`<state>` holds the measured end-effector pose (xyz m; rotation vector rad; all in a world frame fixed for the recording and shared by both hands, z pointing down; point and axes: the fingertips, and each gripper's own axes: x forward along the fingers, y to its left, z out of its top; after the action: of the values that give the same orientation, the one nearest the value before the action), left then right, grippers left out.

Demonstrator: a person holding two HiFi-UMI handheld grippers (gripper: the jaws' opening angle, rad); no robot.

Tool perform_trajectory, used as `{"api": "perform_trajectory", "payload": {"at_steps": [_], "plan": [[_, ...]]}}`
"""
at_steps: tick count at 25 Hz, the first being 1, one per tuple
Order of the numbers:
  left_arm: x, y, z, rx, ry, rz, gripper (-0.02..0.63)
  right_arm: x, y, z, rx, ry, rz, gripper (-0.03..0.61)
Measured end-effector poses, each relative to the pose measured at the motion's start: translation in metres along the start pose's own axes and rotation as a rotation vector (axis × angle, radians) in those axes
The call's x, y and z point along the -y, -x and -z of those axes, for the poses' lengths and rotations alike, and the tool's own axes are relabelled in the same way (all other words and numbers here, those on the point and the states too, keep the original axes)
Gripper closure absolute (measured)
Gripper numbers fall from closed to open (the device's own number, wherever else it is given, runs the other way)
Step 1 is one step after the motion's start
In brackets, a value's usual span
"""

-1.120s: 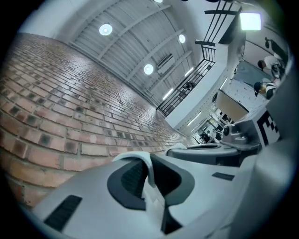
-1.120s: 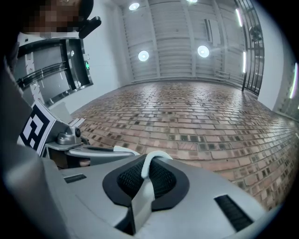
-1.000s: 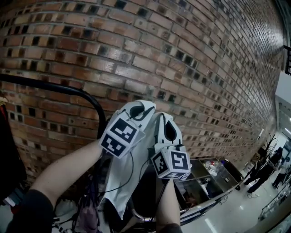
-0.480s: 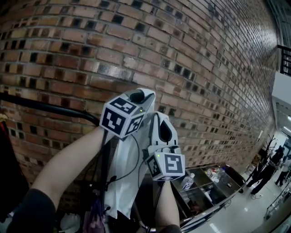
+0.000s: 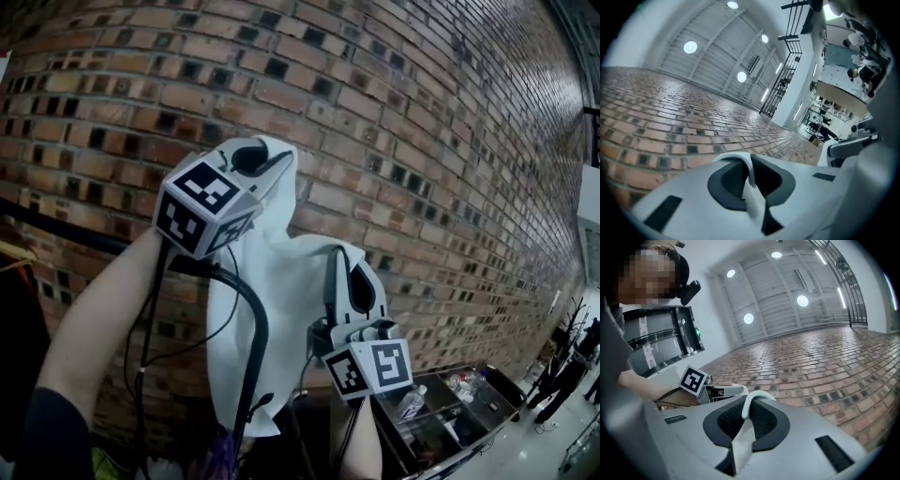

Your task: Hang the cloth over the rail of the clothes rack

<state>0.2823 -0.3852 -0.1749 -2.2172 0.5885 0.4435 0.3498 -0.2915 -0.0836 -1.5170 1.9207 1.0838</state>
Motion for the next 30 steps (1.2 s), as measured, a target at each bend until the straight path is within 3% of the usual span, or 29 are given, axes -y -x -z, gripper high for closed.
{"api": "perform_trajectory", "payload": {"at_steps": [4,9,12,17,21,25,30], "plan": [[-0.036,0.038,-0.005,-0.028,-0.064,-0.063,0.583,-0.016,-0.007,0.000,0.024,-0.081,-0.066,0.560],[-0.067,0.094,-0.008,-0.092,-0.097,-0.093,0.580,-0.027,-0.006,-0.006,0.070,-0.171,-0.088,0.560],[-0.091,0.143,-0.011,-0.098,-0.046,-0.108,0.580,-0.049,-0.006,-0.008,0.090,-0.213,-0.107,0.559],[-0.120,0.221,-0.017,-0.074,-0.005,-0.131,0.580,-0.095,-0.010,-0.012,0.096,-0.154,-0.097,0.559],[-0.134,0.291,-0.022,-0.055,0.126,-0.078,0.580,-0.134,-0.014,-0.021,0.110,-0.136,-0.053,0.560],[-0.146,0.356,-0.018,-0.055,0.182,-0.048,0.580,-0.180,-0.016,-0.024,0.083,-0.142,-0.055,0.558],[-0.176,0.412,0.006,-0.050,0.282,-0.109,0.580,-0.219,-0.032,-0.009,0.039,-0.192,-0.066,0.560]]}}
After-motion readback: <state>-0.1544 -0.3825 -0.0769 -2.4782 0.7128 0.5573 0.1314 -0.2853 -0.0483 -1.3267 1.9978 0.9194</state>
